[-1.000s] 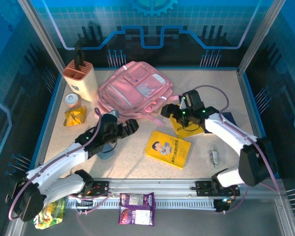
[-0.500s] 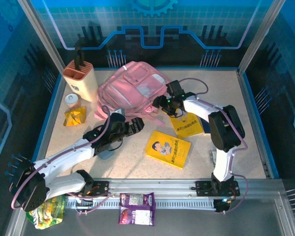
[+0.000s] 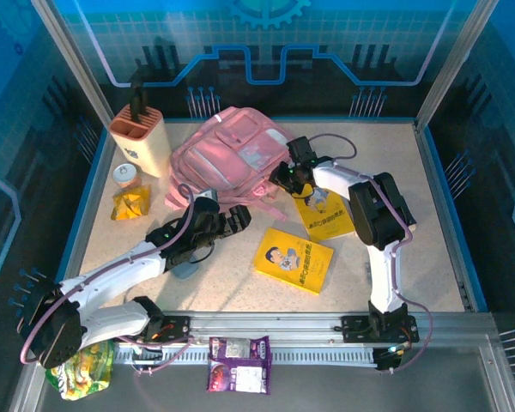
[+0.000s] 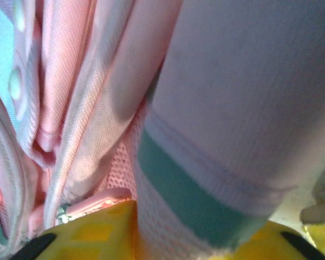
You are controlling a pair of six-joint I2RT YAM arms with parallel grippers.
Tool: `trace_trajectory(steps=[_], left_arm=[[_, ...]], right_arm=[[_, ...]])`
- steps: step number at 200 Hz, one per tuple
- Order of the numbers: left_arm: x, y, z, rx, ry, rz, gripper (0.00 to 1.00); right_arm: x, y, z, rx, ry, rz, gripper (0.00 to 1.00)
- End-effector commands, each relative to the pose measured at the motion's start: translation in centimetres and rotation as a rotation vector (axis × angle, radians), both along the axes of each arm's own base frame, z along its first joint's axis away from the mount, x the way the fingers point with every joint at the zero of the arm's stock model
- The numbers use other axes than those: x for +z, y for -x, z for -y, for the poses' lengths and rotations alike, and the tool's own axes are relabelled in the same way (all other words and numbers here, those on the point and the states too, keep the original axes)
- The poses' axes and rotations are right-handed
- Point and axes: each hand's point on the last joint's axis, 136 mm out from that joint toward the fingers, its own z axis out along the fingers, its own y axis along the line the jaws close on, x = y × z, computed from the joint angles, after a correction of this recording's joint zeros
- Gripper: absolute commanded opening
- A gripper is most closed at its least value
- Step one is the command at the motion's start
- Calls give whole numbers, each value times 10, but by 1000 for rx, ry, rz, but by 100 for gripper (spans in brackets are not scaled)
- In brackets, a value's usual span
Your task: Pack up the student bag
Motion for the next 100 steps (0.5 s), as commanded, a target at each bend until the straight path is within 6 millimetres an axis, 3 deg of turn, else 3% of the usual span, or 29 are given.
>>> trace_trajectory(steps=[1, 42, 100], left_arm=[[14, -3, 1, -8, -26, 31, 99], [17, -3, 1, -17, -35, 33, 99], [23, -5, 18, -67, 19, 28, 99]], right_arm=[[10, -20, 11, -22, -10, 60, 22], [57, -24, 17, -10, -38, 169, 0], [137, 5, 27, -7, -96, 289, 0]])
